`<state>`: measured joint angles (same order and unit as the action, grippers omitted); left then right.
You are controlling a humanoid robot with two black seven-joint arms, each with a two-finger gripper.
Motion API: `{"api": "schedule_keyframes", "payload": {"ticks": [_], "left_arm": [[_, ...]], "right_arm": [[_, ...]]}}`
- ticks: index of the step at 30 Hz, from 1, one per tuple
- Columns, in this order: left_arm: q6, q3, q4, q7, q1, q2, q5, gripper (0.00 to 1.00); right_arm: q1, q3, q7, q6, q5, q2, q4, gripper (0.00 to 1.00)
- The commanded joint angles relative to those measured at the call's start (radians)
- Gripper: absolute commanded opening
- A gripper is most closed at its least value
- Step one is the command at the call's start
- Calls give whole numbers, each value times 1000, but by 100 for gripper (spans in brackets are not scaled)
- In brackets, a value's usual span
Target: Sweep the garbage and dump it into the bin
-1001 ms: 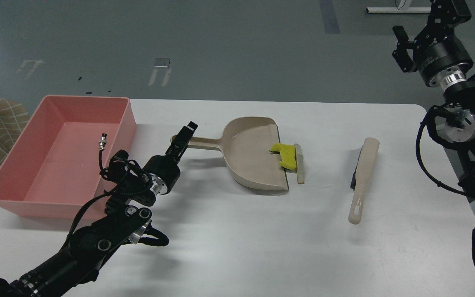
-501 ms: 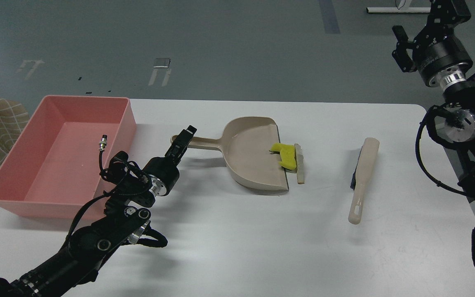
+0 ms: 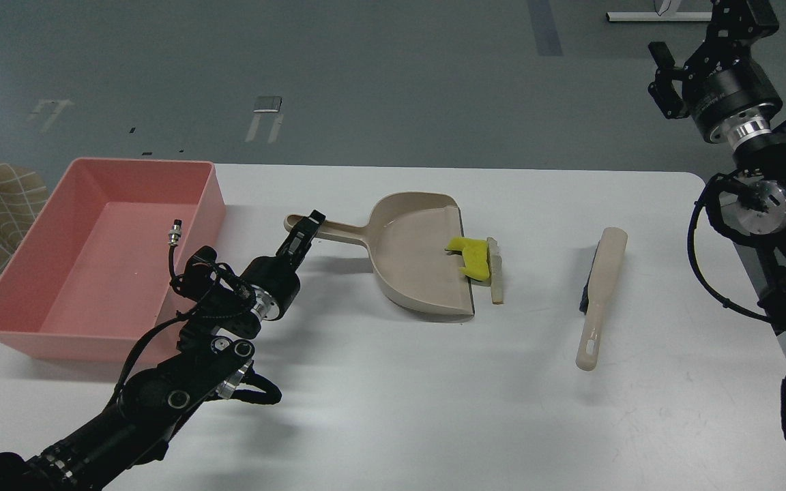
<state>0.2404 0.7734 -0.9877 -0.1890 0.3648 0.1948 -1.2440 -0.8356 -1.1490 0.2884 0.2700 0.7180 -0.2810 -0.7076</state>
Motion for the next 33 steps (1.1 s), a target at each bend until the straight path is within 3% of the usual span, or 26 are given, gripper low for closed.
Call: {"api": "schedule_keyframes", "payload": {"ticks": [1, 7, 13, 17, 25, 33], "left_arm": [[2, 0, 1, 6, 0, 0, 0, 0], [5, 3, 0, 6, 3, -2, 6, 0], [4, 3, -9, 5, 8, -3, 6, 0], [5, 3, -15, 5, 8, -3, 8, 0], [5, 3, -15, 5, 9, -3, 8, 0], [5, 3, -17, 5, 14, -5, 8, 0]], "right_arm": [[3, 2, -3, 0, 0, -1, -3, 100], [18, 73, -47, 18, 3, -76, -53, 100], [23, 366, -112, 46, 14, -312, -289, 100], [23, 550, -199, 46, 18, -545, -516, 100], [23, 736, -204, 51, 115, -917, -801, 100], [24, 865, -215, 84, 293, -989, -866, 100]]}}
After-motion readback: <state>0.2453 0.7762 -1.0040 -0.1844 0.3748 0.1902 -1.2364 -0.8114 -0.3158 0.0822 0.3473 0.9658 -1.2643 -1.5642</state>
